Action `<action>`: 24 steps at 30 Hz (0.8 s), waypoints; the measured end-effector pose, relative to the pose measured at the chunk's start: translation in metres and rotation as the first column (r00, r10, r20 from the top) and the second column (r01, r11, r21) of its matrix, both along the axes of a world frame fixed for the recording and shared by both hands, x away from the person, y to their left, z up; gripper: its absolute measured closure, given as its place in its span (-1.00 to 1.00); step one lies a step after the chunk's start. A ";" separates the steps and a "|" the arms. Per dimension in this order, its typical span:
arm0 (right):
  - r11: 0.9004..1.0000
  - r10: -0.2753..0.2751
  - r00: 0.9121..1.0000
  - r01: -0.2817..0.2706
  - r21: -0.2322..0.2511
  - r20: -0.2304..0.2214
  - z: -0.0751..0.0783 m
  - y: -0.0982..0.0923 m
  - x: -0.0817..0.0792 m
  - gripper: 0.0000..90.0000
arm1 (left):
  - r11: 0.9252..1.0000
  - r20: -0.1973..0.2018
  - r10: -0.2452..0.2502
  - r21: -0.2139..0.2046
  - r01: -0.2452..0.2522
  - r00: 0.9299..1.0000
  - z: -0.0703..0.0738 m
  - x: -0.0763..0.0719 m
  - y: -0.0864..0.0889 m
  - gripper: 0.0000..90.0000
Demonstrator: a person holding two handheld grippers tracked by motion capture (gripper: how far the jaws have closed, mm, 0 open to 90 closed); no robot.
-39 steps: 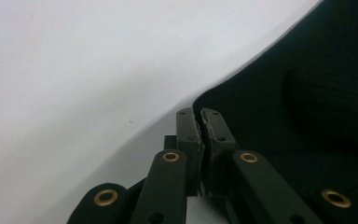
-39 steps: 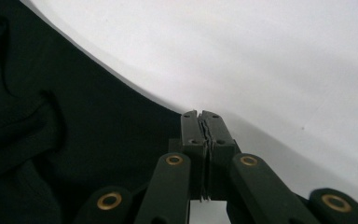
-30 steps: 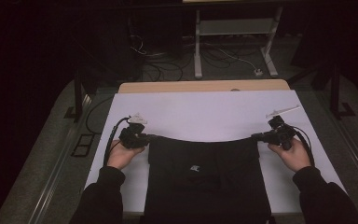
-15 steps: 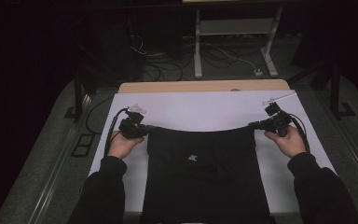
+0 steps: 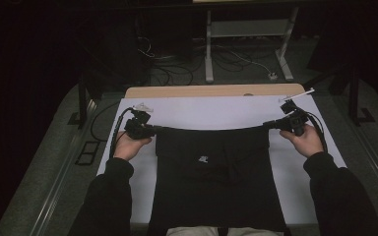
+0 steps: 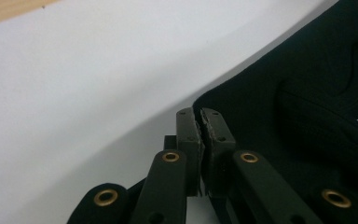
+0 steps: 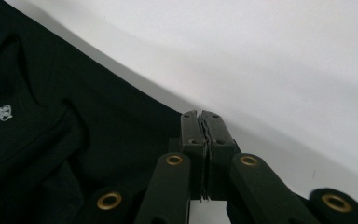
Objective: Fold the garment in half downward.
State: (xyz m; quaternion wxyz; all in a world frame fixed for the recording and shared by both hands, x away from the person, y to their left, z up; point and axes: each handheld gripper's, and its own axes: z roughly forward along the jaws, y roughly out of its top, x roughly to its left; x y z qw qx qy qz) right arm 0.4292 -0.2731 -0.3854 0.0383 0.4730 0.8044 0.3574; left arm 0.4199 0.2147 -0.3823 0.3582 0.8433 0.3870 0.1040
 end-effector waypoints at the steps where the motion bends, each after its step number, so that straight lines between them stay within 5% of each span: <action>1: 1.000 0.001 1.000 -0.001 0.001 0.003 0.001 0.000 0.001 0.93 | 1.000 0.002 -0.001 0.002 0.001 1.000 0.001 0.001 0.000 0.91; 13: 1.000 -0.014 1.000 0.013 0.023 0.027 0.017 -0.003 0.012 0.93 | 1.000 0.036 0.001 0.017 -0.002 0.999 0.022 0.013 -0.003 0.91; 24: 0.999 -0.036 0.998 0.036 0.008 0.044 0.029 0.007 0.032 0.93 | 0.999 0.051 0.030 0.018 -0.031 0.998 0.023 0.033 -0.006 0.91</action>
